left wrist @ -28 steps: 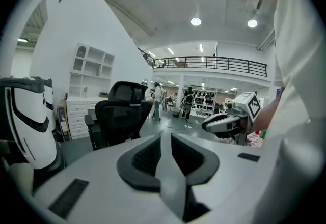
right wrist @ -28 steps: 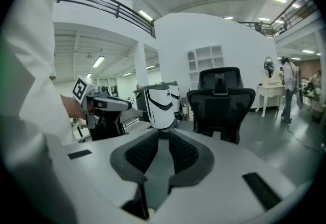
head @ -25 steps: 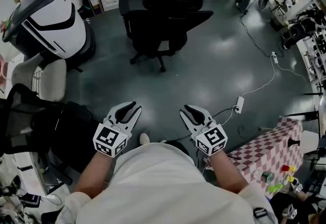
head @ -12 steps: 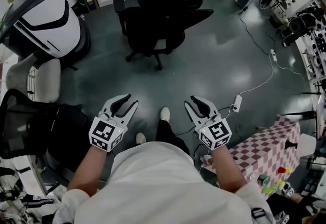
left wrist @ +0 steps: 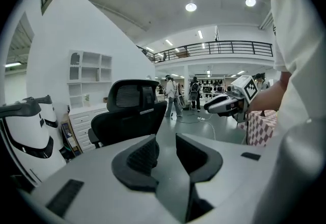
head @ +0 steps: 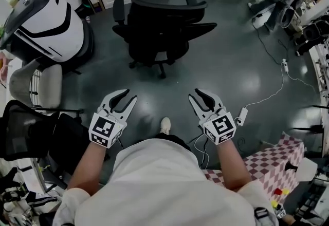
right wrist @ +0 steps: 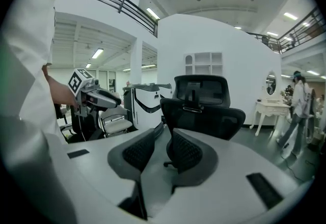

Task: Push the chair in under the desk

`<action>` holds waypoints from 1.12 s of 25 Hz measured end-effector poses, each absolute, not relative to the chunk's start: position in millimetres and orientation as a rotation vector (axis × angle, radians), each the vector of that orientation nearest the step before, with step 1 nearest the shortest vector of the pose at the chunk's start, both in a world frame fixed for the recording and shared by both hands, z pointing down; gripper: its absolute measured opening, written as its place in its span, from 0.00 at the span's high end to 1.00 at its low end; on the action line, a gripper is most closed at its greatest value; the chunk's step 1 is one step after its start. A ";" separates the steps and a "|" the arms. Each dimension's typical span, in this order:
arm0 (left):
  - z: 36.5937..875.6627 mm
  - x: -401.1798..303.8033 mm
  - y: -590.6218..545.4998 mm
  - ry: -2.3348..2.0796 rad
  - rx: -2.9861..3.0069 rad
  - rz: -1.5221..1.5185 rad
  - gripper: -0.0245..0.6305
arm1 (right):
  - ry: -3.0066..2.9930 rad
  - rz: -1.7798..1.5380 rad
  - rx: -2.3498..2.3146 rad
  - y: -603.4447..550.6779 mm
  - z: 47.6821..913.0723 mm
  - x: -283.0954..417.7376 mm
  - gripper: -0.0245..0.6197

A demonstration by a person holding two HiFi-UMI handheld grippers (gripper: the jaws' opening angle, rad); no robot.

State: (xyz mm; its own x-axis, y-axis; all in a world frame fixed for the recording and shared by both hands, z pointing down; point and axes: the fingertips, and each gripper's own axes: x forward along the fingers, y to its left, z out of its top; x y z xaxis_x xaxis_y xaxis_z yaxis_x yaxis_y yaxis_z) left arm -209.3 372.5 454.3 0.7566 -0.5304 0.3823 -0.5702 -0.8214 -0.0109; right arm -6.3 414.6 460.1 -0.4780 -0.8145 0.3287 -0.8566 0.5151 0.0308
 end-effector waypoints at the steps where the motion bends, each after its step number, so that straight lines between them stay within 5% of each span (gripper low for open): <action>1: 453.6 -203.0 364.2 -0.910 2.844 0.580 0.78 | -2.463 0.187 1.382 405.6 459.8 1.3 0.82; 28: 448.9 -148.4 162.8 -0.959 3.031 0.977 0.71 | -2.331 -0.158 1.012 199.7 469.8 55.6 0.77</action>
